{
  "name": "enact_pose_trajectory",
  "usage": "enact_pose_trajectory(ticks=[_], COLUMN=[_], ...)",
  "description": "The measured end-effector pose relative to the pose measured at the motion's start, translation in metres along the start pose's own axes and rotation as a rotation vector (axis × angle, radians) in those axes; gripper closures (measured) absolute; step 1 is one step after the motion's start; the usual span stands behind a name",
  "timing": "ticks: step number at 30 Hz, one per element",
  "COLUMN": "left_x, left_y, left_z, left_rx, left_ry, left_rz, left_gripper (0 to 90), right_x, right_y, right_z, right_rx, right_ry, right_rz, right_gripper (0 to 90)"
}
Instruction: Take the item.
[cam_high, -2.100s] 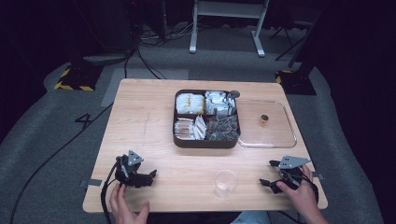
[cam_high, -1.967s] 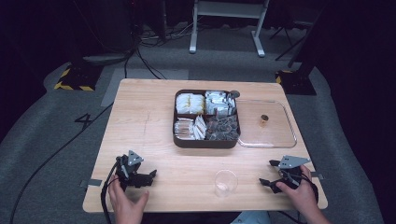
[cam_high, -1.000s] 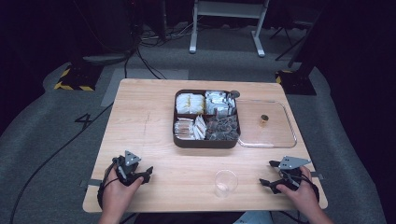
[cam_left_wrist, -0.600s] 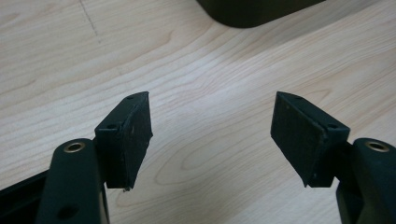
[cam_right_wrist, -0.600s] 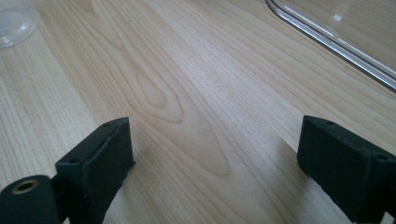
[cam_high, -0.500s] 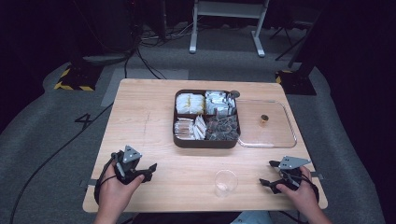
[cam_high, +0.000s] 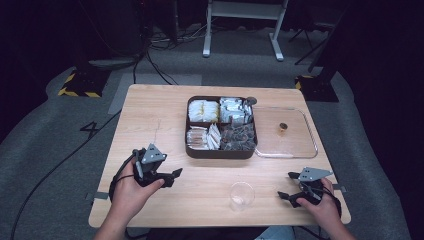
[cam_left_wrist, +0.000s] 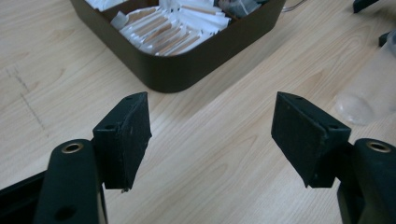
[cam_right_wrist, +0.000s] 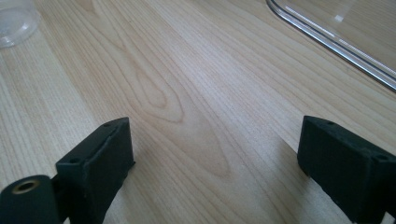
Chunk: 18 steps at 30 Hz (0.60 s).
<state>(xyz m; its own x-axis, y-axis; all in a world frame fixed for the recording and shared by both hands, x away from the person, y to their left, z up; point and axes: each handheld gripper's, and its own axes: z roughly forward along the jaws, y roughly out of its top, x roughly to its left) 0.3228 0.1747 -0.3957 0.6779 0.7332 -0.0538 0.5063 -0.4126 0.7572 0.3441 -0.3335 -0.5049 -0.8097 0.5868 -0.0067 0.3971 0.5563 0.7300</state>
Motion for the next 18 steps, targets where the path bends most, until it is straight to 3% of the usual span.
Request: enact_pose_trajectory(ticks=[7,18], left_x=[0.002,0.006], left_y=[0.017,0.057], left_z=[0.003,0.015], left_rx=[-0.019,-0.045], left_ry=[-0.014,-0.047], left_rz=[0.021,0.065], left_gripper=[29.2,29.4], right_x=[0.0,0.0], right_y=[0.0,0.0], right_z=[0.0,0.0], right_rx=[0.0,-0.002], right_ry=[0.0,0.003], right_rz=[0.001,0.003], right_gripper=[10.5,11.0])
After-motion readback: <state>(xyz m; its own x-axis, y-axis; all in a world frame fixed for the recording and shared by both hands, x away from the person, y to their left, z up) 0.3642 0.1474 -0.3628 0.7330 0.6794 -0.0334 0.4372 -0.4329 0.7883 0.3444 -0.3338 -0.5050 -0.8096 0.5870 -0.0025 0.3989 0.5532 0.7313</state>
